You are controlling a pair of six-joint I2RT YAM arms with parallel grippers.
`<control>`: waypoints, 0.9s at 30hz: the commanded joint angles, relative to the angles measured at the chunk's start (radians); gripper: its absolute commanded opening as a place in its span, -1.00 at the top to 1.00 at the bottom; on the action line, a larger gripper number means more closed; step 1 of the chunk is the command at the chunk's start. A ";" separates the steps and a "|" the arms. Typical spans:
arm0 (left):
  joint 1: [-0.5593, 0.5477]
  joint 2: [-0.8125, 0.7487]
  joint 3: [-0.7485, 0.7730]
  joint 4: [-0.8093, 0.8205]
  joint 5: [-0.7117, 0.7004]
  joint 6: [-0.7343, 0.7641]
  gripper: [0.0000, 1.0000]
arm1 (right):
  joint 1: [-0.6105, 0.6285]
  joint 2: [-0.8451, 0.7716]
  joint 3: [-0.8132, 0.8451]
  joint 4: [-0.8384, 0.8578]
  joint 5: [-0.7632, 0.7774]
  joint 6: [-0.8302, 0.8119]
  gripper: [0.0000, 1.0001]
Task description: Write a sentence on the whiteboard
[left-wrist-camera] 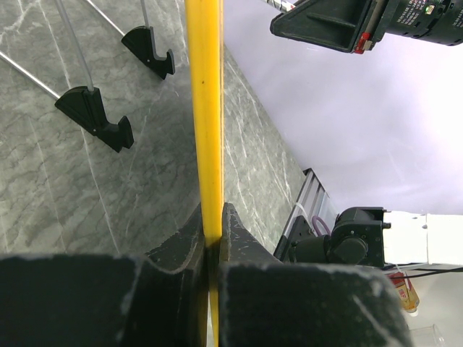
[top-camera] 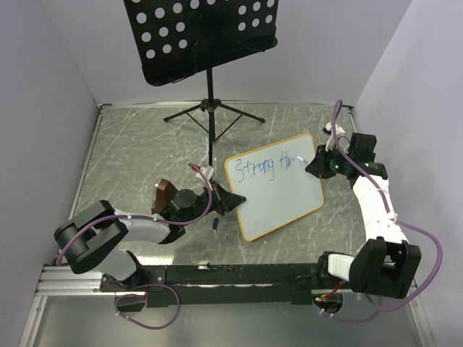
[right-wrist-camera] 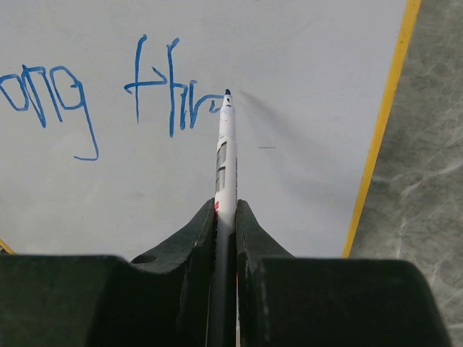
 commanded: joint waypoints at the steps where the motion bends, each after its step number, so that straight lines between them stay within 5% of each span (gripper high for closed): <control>1: -0.003 -0.010 0.024 0.102 0.038 0.029 0.98 | -0.007 -0.013 0.017 0.032 -0.019 -0.018 1.00; 27: -0.003 -0.008 0.029 0.095 0.040 0.031 0.98 | -0.007 -0.019 0.011 0.038 -0.036 -0.037 1.00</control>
